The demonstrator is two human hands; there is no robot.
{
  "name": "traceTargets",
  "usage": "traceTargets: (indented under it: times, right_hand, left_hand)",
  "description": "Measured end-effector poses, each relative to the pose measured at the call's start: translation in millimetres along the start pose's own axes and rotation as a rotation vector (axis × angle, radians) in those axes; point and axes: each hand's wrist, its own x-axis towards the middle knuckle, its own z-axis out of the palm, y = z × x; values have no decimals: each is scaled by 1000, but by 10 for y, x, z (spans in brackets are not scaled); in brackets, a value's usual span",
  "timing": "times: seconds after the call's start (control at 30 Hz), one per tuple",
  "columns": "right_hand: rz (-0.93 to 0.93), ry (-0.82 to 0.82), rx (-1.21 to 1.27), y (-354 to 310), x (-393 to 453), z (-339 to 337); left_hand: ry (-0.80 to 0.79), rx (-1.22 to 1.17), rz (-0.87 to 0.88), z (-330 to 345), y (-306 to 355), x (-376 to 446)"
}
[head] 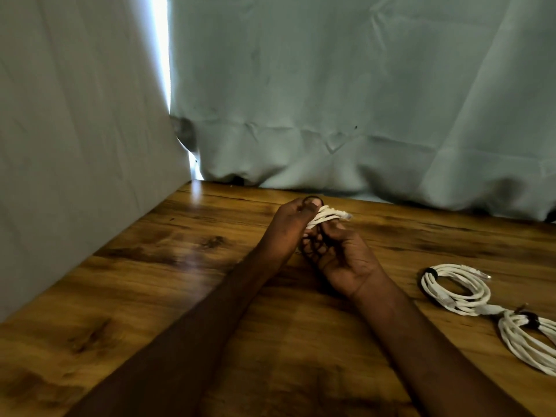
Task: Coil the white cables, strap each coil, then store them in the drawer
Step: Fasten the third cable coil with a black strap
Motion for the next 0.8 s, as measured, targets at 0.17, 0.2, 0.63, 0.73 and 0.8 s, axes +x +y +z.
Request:
traceTargets:
  times: [0.17,0.2,0.63,0.73,0.8]
  right_hand:
    - [-90,39,-165,69,32,21]
    - [-101,43,-158,76,37,23]
    - [-53,-6,174,143,17,54]
    - [-64,2,197,172,4,79]
    - [-53,-5,166,172,17,70]
  left_hand:
    - [59,7,24,-4,-6,-35]
    - [61,-1,9,9,2,-36]
    - [156,-97,-119,148,83,-78]
    - [174,-85,-103,162,126,-107]
    - [177,-87,-103,160,129,-106]
